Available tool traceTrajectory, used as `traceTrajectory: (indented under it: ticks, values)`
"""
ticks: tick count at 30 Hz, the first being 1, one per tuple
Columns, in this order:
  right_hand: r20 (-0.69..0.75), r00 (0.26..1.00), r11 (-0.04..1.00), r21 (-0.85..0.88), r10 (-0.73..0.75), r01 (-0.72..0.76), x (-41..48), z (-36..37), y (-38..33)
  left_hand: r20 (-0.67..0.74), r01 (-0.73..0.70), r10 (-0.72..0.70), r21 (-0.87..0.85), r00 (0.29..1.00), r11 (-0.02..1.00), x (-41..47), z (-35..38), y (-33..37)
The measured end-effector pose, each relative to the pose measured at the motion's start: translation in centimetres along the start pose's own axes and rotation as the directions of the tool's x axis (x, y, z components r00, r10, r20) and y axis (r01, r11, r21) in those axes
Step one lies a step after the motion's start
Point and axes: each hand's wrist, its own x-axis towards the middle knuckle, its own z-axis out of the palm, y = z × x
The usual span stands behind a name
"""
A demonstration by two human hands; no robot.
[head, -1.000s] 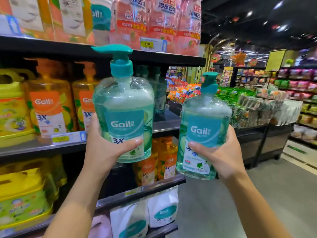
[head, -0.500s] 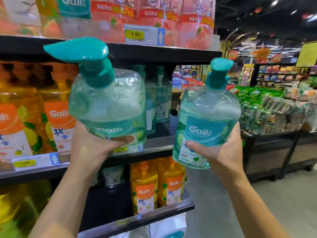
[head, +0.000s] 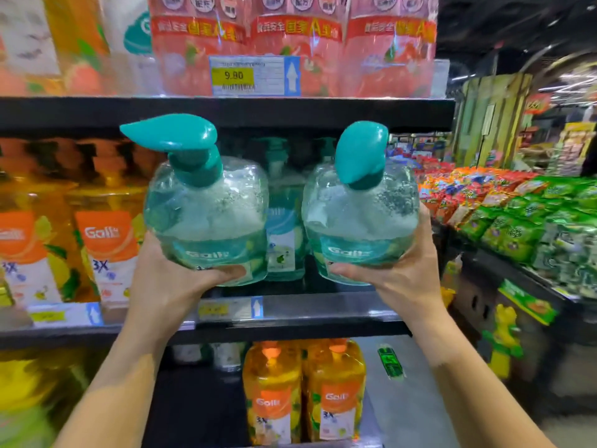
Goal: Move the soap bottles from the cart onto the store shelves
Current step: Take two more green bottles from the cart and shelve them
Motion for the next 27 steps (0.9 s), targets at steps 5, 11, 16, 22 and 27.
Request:
traceTrajectory:
  ticks: [5, 11, 16, 22, 27]
  values:
    - [0.061, 0.996, 0.977, -0.208, 0.065, -0.051, 0.3, -0.2, 1.3, -0.057, 0.091, -0.085, 0.1, 0.995, 0.991, -0.2, 0.4, 0.0]
    - [0.069, 0.976, 0.946, -0.266, 0.209, -0.183, 1.2, -0.4, 1.3, -0.123, 0.173, -0.164, 0.061, 0.979, 0.983, -0.4, 0.5, -0.3]
    - [0.062, 0.937, 0.91, -0.266, 0.344, -0.316, 2.0, -0.4, 2.2, -0.106, 0.217, -0.21, 0.058, 0.972, 0.974, -0.3, 0.8, -0.8]
    - [0.127, 0.912, 0.888, -0.316, 0.389, -0.334, 2.4, -0.4, 2.6, -0.128, 0.237, -0.216, 0.188, 0.968, 0.953, -0.5, 0.8, -1.0]
    - [0.163, 0.907, 0.894, -0.307, 0.387, -0.327, 2.5, 0.2, 1.7, -0.158, 0.226, -0.193, 0.234, 0.968, 0.946, -0.3, 0.9, -0.9]
